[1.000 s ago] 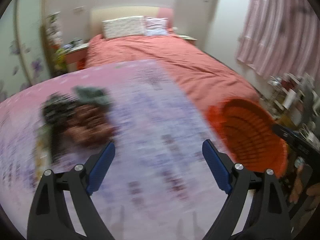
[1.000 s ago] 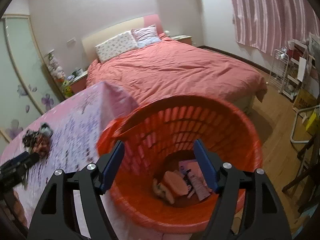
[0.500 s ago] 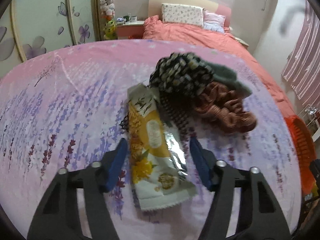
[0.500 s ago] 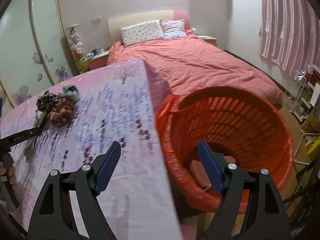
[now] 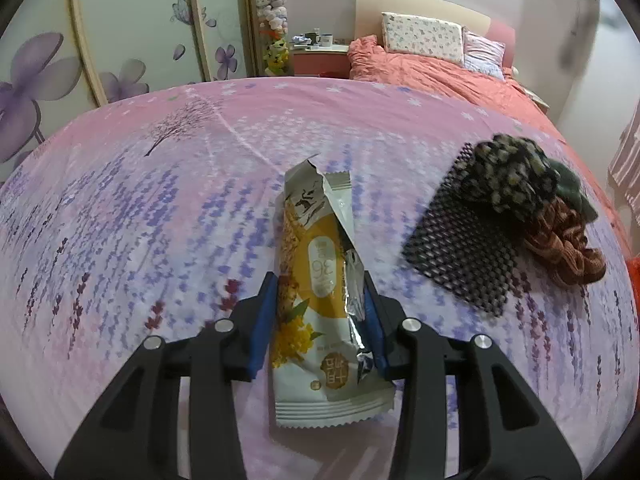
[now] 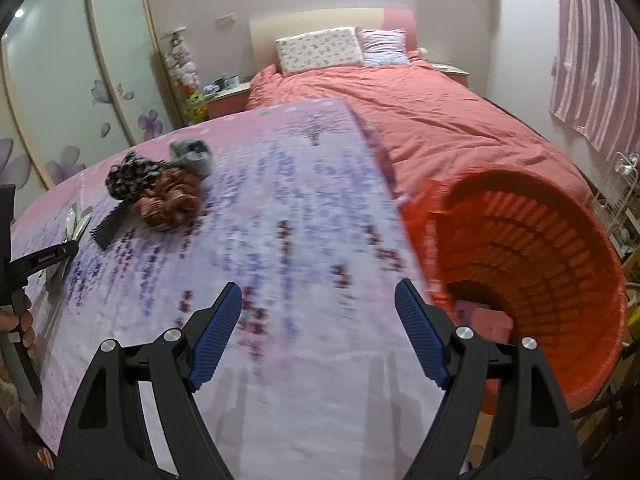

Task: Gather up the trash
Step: 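Grasp the brown plaid cloth with the right tool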

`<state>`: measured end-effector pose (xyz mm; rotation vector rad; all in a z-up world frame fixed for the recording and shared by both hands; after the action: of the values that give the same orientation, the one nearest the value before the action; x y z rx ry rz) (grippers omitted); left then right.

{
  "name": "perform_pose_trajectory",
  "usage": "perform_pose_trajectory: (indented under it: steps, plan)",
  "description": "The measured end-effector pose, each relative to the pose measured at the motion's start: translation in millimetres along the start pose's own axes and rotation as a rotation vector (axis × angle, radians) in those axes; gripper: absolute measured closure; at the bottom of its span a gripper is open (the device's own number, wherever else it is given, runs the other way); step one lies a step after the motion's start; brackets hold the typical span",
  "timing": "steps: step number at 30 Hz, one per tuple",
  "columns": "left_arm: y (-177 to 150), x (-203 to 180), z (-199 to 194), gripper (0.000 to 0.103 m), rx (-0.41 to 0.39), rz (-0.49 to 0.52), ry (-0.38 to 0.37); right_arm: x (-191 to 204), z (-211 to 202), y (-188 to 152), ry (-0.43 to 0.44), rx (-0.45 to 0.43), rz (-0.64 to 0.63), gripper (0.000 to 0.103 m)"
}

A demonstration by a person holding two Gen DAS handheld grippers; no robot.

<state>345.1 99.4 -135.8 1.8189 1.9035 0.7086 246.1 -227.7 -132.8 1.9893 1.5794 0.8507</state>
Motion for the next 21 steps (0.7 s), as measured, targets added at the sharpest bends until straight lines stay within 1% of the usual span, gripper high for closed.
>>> perform_pose_trajectory:
  steps: [5, 9, 11, 13, 16, 19, 20, 21]
  plan:
    - [1, -1, 0, 0.058, 0.004, 0.02, -0.004, 41, 22, 4, 0.05, 0.024, -0.031, 0.027]
    - [3, -4, 2, 0.057, 0.005, 0.015, -0.017, 74, 41, 16, 0.084, 0.03, -0.045, 0.031]
    - [4, -4, 2, 0.056, 0.005, 0.018, -0.015, 90, 52, 26, 0.093, 0.029, -0.041, 0.032]
    - [4, -5, 5, 0.056, 0.005, 0.016, -0.017, 102, 63, 37, 0.095, 0.028, -0.031, 0.032]
    - [4, -6, 6, 0.055, 0.004, 0.011, -0.023, 117, 81, 48, 0.098, 0.051, -0.014, 0.032]
    - [4, -5, 7, 0.055, 0.004, 0.013, -0.023, 129, 94, 54, 0.097, 0.073, -0.024, 0.031]
    - [3, -5, 7, 0.055, 0.004, 0.013, -0.023, 130, 95, 54, 0.095, 0.074, -0.03, 0.03]
    - [3, -5, 6, 0.055, 0.004, 0.012, -0.024, 133, 97, 54, 0.096, 0.074, -0.037, 0.026]
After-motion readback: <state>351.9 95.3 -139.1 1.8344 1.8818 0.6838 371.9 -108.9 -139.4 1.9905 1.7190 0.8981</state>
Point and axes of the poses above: each gripper's, at about its wrist camera, not at the fingertips, and z roughly the way its jaws point, x to its left, y to its top, the point moved 4 cm from there along z, roughly the way its jaws point, and after that the axes turned 4 degrees about z, right-handed, at the moved point
